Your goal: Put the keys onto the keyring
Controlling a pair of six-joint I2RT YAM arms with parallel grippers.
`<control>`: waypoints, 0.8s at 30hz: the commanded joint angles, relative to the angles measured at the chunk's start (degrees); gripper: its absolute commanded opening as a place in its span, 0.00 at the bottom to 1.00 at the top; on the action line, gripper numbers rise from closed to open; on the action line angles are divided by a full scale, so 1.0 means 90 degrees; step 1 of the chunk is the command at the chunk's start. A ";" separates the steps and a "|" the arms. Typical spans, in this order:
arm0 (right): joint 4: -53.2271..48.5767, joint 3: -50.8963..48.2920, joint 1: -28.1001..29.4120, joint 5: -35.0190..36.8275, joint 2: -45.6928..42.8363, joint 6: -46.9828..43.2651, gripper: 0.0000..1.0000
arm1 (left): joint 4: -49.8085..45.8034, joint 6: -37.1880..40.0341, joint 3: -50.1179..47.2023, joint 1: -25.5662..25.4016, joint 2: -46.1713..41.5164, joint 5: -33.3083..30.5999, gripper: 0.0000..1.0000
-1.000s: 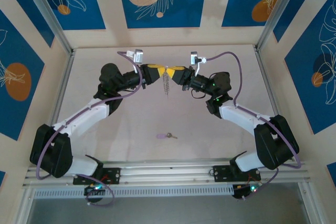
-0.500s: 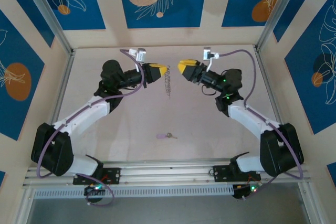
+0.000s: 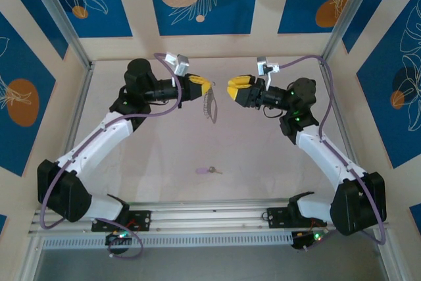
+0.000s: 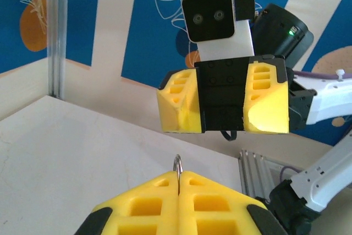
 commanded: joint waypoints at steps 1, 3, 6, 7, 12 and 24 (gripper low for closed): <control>-0.0209 0.0251 0.0122 -0.0294 0.0113 -0.0296 0.47 | -0.0052 0.0217 0.0212 -0.0038 0.0006 0.0480 0.00; -0.0196 0.0284 0.0162 -0.0262 0.0159 -0.0306 0.47 | 0.0124 0.0074 0.0175 -0.0037 0.0028 0.0576 0.00; -0.0151 0.0300 0.0221 -0.0225 0.0202 -0.0303 0.46 | 0.0497 -0.0218 0.0096 -0.0034 0.0062 0.0706 0.00; -0.0141 0.0310 0.0239 -0.0205 0.0222 -0.0304 0.46 | 0.0634 -0.0319 0.0070 -0.0032 0.0073 0.0753 0.00; -0.0092 0.0363 0.0308 -0.0158 0.0301 -0.0287 0.45 | 0.1178 -0.0756 0.0024 -0.0037 0.0194 0.0931 0.00; 0.0218 0.0544 0.0460 -0.0057 0.0579 -0.0150 0.40 | 0.1801 -0.1312 -0.0004 -0.0042 0.0360 0.1137 0.00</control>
